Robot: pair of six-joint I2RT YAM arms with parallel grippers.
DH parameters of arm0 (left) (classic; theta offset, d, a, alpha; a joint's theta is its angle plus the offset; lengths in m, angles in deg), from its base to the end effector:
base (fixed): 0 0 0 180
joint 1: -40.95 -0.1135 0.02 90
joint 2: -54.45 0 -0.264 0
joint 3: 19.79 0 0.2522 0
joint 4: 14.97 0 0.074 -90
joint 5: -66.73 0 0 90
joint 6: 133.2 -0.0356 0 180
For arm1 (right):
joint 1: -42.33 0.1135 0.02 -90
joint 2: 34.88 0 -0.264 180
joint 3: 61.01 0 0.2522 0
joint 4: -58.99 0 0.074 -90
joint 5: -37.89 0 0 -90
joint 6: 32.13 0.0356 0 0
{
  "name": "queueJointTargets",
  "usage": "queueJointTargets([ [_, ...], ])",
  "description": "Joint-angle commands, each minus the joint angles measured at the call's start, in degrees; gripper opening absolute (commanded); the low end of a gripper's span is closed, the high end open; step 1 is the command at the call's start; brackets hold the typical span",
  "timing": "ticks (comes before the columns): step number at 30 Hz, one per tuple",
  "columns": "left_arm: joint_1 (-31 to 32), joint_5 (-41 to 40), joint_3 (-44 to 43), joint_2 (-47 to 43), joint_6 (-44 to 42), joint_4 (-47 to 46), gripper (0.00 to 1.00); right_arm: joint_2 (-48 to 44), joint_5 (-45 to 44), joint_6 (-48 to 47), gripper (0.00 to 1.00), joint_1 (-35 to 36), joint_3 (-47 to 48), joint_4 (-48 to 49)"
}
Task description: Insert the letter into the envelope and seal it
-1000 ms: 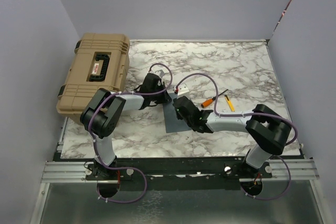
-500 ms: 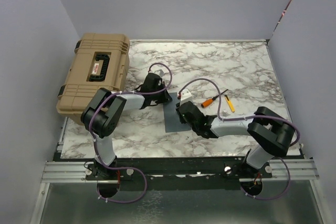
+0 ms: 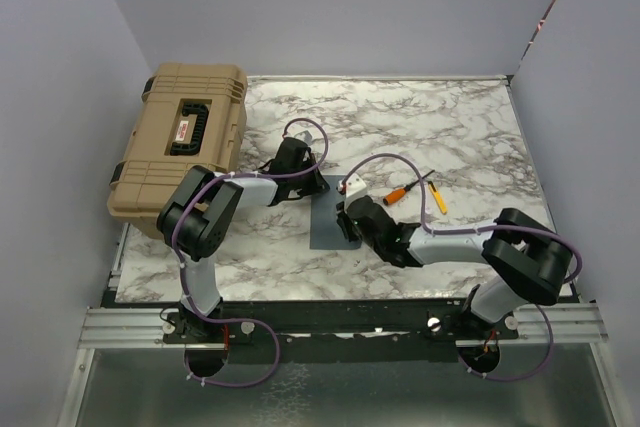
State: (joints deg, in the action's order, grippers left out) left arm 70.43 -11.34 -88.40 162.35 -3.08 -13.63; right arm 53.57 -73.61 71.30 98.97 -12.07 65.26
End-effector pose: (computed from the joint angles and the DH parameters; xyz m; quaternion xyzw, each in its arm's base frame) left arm 0.3262 -0.1929 0.1341 -0.0406 0.9038 -0.3146 0.2872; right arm 0.1742 0.2409 0.1582 -0.2358 0.8363 0.1337 0.4766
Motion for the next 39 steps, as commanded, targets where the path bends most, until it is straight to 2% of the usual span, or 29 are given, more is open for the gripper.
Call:
queueJointTargets([
  [1,0.0,-5.2,2.8,3.8,-1.3,9.0,0.00,4.2,-3.1,0.5,0.00,0.4,2.9,-1.5],
  [3,0.0,-5.0,3.1,3.7,-1.5,9.0,0.00,6.1,-5.1,1.9,0.00,-0.1,3.7,-2.0],
  [13,0.0,-4.8,3.5,3.4,-3.5,9.4,0.00,10.4,-4.7,1.6,0.00,-4.4,7.9,-3.0],
  [17,0.0,-4.9,3.2,3.9,-2.9,9.4,0.00,8.6,-0.5,0.2,0.00,-3.6,9.3,-6.9],
  [25,-0.1,-5.7,1.9,5.5,-2.5,10.9,0.00,3.4,0.3,1.6,0.00,-1.0,6.7,-12.3],
  [32,-0.2,-5.8,1.8,5.8,-2.4,11.3,0.00,2.3,0.6,3.3,0.00,-0.6,3.5,-10.8],
  [39,-0.2,-4.6,1.6,5.9,-2.7,12.1,0.00,10.5,-2.9,6.7,0.00,-1.7,8.3,-13.3],
])
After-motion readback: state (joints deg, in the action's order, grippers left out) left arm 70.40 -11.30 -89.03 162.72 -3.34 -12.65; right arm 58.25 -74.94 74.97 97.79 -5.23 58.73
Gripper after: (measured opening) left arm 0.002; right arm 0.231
